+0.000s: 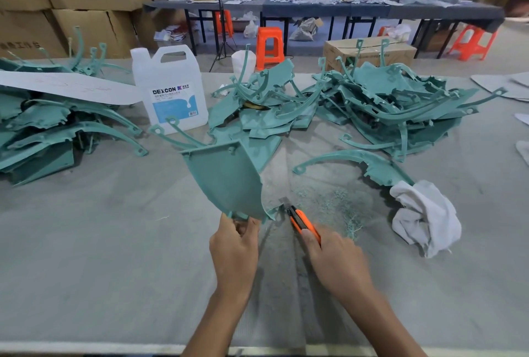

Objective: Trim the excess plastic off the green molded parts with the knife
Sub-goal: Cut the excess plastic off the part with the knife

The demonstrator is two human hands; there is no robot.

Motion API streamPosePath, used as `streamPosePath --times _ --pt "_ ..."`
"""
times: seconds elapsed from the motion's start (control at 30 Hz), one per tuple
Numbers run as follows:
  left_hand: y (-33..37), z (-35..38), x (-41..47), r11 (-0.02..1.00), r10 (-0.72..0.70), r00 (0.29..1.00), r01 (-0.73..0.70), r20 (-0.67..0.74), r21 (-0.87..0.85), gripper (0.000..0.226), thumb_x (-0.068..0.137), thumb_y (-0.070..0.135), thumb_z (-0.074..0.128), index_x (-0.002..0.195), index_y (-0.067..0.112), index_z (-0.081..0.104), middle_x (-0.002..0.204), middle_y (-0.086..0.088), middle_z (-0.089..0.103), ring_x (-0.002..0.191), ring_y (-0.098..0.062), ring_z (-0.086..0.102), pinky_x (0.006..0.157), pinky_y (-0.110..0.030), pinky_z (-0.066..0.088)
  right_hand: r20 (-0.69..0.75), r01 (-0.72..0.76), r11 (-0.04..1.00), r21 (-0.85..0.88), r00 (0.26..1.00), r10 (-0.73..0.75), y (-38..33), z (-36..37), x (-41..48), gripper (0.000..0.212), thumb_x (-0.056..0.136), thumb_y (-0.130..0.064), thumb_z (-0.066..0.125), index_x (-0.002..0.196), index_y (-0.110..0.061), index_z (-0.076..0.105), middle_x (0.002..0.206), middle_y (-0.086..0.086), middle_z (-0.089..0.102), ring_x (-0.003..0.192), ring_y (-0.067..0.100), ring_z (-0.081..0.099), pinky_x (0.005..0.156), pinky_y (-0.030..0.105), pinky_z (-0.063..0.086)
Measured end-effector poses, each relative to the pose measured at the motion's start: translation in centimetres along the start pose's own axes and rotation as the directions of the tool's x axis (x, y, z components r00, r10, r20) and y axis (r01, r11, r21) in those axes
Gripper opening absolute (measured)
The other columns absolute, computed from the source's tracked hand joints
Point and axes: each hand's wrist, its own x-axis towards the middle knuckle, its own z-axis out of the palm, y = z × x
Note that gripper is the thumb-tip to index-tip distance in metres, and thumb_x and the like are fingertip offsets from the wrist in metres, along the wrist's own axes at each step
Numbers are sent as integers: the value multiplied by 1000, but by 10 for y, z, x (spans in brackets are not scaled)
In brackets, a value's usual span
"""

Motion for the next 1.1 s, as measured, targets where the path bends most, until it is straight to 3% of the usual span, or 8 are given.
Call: streamPosePath --times 0.23,0.5,0.7,0.77,0.87,0.93,1.0,1.1 --pt "-1 0 0 1000 9 1000 -9 7 4 20 91 36 70 85 21 59 67 13 67 63 -6 64 61 -34 51 -42 32 997 75 999 -29 4 1 -4 40 105 -54 28 140 -44 45 111 -3 71 101 30 65 80 41 50" --pt "2 -2 1 1000 1 1000 -2 17 29 19 92 36 70 86 20 60 66 9 68 67 -11 65 65 -37 52 -33 27 999 -21 999 -28 1 3 -5 42 105 -55 28 143 -41 39 115 1 70 105 33 63 83 41 49" --pt "17 -12 11 977 -116 987 133 109 -164 18 97 35 64 88 20 63 70 7 74 70 -9 73 74 -34 55 -83 46 997 67 996 -41 9 6 -3 42 105 -53 29 146 -51 36 105 -2 72 99 29 65 77 37 46" --pt "27 -15 21 916 -216 960 263 177 -304 14 101 18 58 87 15 60 73 -3 74 67 -14 72 72 -34 59 -131 63 987 144 990 -44 12 7 -6 41 104 -54 31 144 -53 38 95 -5 72 93 26 66 71 35 42" --pt "42 -25 31 735 -283 875 461 392 -497 22 102 0 46 84 9 55 77 -15 71 58 -13 67 56 -23 57 -211 109 969 221 975 -61 13 8 -10 42 102 -56 32 143 -59 37 79 -12 67 77 17 63 64 31 38" --pt "47 -33 33 633 -266 807 559 528 -535 25 102 -1 45 83 4 60 74 -12 73 58 -11 66 53 -22 56 -235 133 949 285 970 -65 13 7 -13 41 100 -59 33 139 -67 34 67 -18 62 65 9 55 60 24 39" --pt "50 -41 32 558 -250 749 629 614 -541 23 102 2 46 85 0 61 75 -12 74 55 -10 64 50 -21 55 -241 158 928 336 967 -78 13 4 -16 41 96 -65 31 136 -70 34 62 -25 59 64 9 58 64 23 45" --pt "53 -47 30 488 -266 701 690 661 -535 13 102 6 48 92 3 56 76 -14 72 50 -12 61 43 -21 51 -250 179 900 397 965 -81 15 2 -22 50 91 -69 31 134 -54 52 64 -30 59 67 6 63 70 32 50"
